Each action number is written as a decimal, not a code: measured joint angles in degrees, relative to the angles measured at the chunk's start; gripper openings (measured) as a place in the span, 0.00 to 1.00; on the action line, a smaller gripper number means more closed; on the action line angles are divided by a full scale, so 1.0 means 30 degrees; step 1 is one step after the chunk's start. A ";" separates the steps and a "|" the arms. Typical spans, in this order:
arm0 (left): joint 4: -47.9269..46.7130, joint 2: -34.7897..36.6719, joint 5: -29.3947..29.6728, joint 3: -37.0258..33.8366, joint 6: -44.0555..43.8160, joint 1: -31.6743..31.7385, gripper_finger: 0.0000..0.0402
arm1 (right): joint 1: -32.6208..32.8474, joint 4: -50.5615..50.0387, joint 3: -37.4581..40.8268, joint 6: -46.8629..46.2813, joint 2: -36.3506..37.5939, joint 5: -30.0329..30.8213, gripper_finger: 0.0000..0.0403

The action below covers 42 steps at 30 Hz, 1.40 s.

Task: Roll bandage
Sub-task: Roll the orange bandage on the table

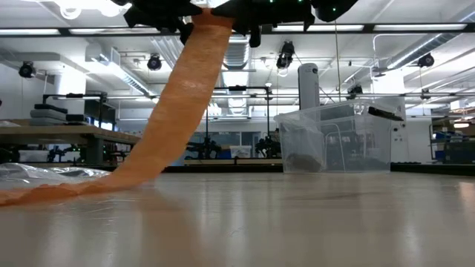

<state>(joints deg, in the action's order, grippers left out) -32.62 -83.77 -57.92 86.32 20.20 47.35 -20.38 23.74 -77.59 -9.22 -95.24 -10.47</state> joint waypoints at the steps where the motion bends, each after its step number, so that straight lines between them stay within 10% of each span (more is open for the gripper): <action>1: 0.0006 -0.0033 -0.0047 0.0000 -0.0046 -0.0041 0.80 | 0.0000 -0.0118 -0.0004 0.0256 0.0009 0.0012 0.28; 9: 0.1006 -0.0348 -0.0223 0.0000 -0.2165 -0.0143 0.71 | 0.0125 -0.0426 0.0003 0.1302 0.0015 0.0020 0.27; 25: 0.1119 -0.0562 -0.0427 0.0000 -0.0264 -0.0158 0.09 | 0.0171 -0.0353 0.0003 -0.4861 0.0054 0.0026 0.38; 35: 0.1419 0.0128 -0.0268 0.0000 0.2014 -0.1062 0.11 | 0.0241 0.0291 0.0003 -1.0546 0.0233 -0.0943 0.67; 42: 0.1368 0.0752 -0.0172 0.0000 0.3180 -0.1375 0.10 | 0.0232 0.1634 0.0003 -1.0495 0.0226 -0.1650 0.70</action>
<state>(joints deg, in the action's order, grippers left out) -28.52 -81.51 -58.43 86.32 29.74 43.22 -19.68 28.64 -77.58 -40.71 -94.56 -15.42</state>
